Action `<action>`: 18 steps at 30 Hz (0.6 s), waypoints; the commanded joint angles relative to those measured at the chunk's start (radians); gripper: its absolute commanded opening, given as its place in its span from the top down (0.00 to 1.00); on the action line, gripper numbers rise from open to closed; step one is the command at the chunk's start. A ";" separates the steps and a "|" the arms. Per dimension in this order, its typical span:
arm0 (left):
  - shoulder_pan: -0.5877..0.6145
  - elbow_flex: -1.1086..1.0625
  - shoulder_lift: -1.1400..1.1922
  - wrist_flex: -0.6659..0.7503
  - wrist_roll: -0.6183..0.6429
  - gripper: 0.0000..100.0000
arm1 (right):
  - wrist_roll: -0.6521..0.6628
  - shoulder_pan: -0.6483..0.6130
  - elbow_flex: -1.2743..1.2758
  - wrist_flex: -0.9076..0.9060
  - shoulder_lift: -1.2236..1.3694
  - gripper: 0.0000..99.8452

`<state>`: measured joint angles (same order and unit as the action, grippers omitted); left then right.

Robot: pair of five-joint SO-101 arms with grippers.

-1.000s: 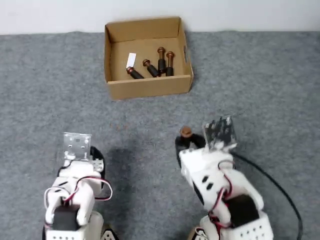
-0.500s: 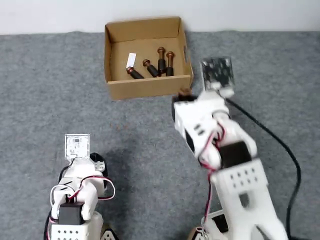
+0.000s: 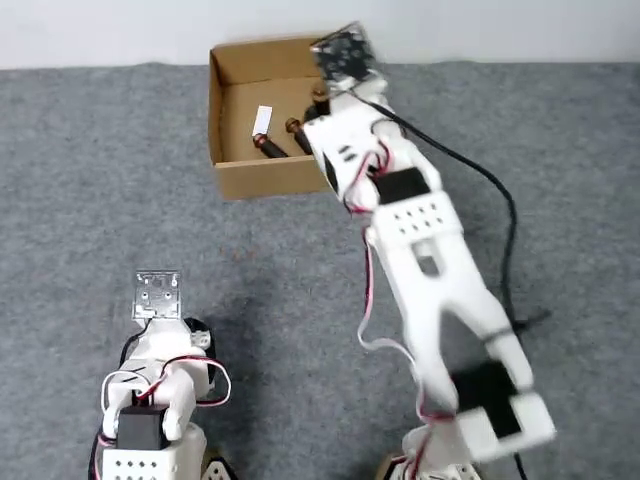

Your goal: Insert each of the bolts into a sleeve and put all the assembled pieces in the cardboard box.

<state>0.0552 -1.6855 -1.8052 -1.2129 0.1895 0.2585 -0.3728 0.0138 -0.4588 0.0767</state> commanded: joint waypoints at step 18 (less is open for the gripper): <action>0.009 0.002 -0.006 -0.006 0.014 0.99 | 0.379 0.005 -0.608 0.090 0.700 0.97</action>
<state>0.0552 -1.6855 -1.8052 -1.2129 0.1895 0.6252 -0.3713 -0.5186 -0.3759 0.7963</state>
